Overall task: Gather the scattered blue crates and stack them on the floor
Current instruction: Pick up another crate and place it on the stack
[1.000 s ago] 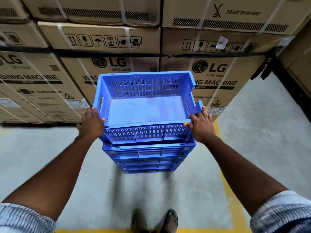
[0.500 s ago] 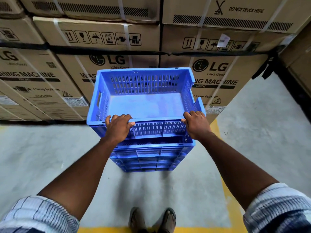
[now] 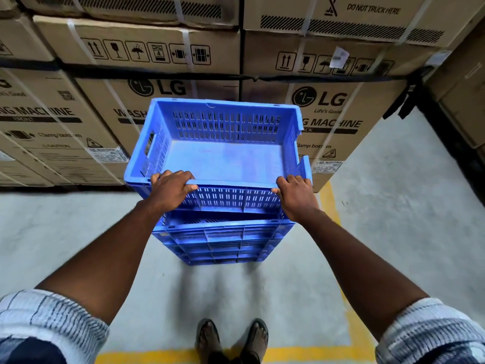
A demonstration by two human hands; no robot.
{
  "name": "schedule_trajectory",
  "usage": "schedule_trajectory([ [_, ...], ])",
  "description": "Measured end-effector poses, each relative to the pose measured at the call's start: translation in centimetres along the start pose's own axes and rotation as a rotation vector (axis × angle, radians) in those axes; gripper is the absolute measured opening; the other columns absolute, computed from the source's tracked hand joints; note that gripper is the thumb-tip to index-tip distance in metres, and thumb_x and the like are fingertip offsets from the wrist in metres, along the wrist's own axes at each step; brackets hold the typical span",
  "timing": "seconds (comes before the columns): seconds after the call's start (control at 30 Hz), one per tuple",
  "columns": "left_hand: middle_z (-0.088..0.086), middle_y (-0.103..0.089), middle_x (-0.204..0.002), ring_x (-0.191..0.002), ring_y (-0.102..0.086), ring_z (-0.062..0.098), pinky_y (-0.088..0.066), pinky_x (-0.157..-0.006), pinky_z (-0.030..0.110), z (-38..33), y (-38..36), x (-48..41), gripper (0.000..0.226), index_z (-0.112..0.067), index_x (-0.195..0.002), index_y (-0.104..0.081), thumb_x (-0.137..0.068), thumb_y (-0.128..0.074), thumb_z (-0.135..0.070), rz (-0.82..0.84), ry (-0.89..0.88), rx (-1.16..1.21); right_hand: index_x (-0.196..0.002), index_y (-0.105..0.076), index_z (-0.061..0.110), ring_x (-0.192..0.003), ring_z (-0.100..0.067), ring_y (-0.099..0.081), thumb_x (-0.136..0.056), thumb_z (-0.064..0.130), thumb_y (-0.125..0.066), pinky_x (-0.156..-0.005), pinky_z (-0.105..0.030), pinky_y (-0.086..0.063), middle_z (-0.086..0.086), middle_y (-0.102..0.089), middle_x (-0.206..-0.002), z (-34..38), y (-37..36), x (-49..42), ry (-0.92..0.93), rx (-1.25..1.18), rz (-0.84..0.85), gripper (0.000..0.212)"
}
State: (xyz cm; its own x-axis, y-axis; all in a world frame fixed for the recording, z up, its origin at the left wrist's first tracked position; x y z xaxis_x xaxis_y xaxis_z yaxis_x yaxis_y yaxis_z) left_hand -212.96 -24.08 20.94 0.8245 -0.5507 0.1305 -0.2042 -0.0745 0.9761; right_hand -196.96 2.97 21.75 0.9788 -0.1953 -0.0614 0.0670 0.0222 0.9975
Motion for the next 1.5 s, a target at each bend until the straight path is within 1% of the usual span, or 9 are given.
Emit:
schedule_trajectory([
  [0.1,-0.01,-0.06,-0.121,-0.113,-0.047,0.024,-0.023,-0.089,0.041,-0.7,0.0,0.9,0.03,-0.032,-0.116,-0.055,-0.096,-0.043,-0.052,0.008,0.001,0.023,-0.1,-0.053,0.015,-0.086,-0.033,-0.053,-0.101,0.045,-0.03,-0.075,-0.04,-0.034,-0.011,-0.059,-0.095,-0.4,0.2,0.6,0.007,-0.007,0.005,0.037],
  [0.27,-0.009,-0.06,-0.121,-0.114,-0.047,0.024,-0.019,-0.082,0.038,-1.4,-0.1,2.8,0.034,-0.031,-0.12,-0.054,-0.097,-0.042,-0.052,0.001,0.028,0.014,-0.097,-0.051,0.018,-0.087,-0.028,-0.05,-0.101,0.048,-0.029,-0.079,-0.04,-0.033,-0.006,-0.056,-0.094,-1.0,0.5,0.9,0.032,-0.078,0.008,0.038],
  [0.5,-0.009,-0.059,-0.123,-0.115,-0.048,0.024,-0.018,-0.08,0.038,-1.4,-0.5,4.4,0.035,-0.031,-0.121,-0.054,-0.096,-0.041,-0.053,0.002,0.058,0.012,-0.099,-0.051,0.019,-0.087,-0.027,-0.05,-0.101,0.048,-0.029,-0.082,-0.042,-0.036,-0.004,-0.057,-0.095,-0.6,0.3,1.3,0.049,-0.113,0.014,0.037],
  [0.7,-0.007,-0.059,-0.123,-0.116,-0.048,0.025,-0.024,-0.085,0.041,-1.5,-0.6,4.9,0.037,-0.03,-0.121,-0.055,-0.097,-0.04,-0.054,0.037,0.08,-0.006,-0.099,-0.053,0.017,-0.089,-0.03,-0.05,-0.101,0.044,-0.034,-0.079,-0.041,-0.032,-0.007,-0.057,-0.097,-0.2,0.8,1.9,0.062,-0.102,0.029,0.033],
  [0.9,-0.01,-0.06,-0.118,-0.114,-0.049,0.022,-0.026,-0.089,0.041,-1.4,-1.3,7.8,0.034,-0.033,-0.118,-0.056,-0.096,-0.041,-0.054,0.007,0.051,-0.001,-0.096,-0.053,0.017,-0.085,-0.028,-0.049,-0.1,0.045,-0.031,-0.073,-0.036,-0.02,-0.005,-0.058,-0.093,0.7,0.6,4.9,0.058,-0.016,-0.017,0.036],
  [1.03,-0.01,-0.061,-0.117,-0.114,-0.049,0.022,-0.026,-0.089,0.042,-1.6,-1.6,8.5,0.034,-0.033,-0.116,-0.056,-0.095,-0.041,-0.054,0.01,0.03,0.006,-0.096,-0.053,0.018,-0.086,-0.028,-0.049,-0.1,0.045,-0.031,-0.073,-0.036,-0.021,-0.005,-0.058,-0.094,0.6,0.3,5.6,0.061,-0.023,-0.002,0.035],
  [1.17,-0.009,-0.061,-0.12,-0.116,-0.049,0.023,-0.025,-0.09,0.042,-1.6,-1.5,8.2,0.035,-0.031,-0.119,-0.055,-0.096,-0.041,-0.053,0.003,0.035,0.021,-0.101,-0.053,0.018,-0.09,-0.026,-0.049,-0.101,0.047,-0.033,-0.078,-0.038,-0.028,-0.005,-0.057,-0.097,0.3,0.3,5.2,0.06,-0.076,0.023,0.036],
  [1.37,-0.005,-0.059,-0.127,-0.119,-0.047,0.026,-0.025,-0.091,0.042,-2.1,-0.7,7.0,0.039,-0.025,-0.126,-0.054,-0.098,-0.041,-0.049,0.026,0.021,0.017,-0.095,-0.051,0.018,-0.088,-0.027,-0.05,-0.101,0.048,-0.031,-0.077,-0.039,-0.028,-0.004,-0.056,-0.092,-0.2,1.2,3.8,0.092,-0.141,0.028,0.036],
  [1.5,-0.005,-0.059,-0.128,-0.12,-0.047,0.026,-0.026,-0.092,0.041,-2.4,-0.7,7.3,0.04,-0.026,-0.126,-0.054,-0.098,-0.04,-0.051,0.036,0.024,-0.01,-0.097,-0.052,0.019,-0.087,-0.028,-0.051,-0.101,0.048,-0.031,-0.077,-0.038,-0.026,-0.005,-0.058,-0.094,-0.3,1.0,4.2,0.083,-0.103,0.019,0.036],
])
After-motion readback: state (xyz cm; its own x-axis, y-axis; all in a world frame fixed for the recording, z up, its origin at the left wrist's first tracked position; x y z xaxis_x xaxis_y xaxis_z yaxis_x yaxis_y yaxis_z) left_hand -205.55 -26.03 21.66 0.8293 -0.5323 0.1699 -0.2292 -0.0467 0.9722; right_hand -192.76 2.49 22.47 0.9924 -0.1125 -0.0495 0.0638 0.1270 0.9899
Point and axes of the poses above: each hand's wrist, its own x-axis away from the middle knuckle, its own y-axis out of the back of the hand, z = x × y, the point moved 10 cm from there along -x, towards the middle knuckle
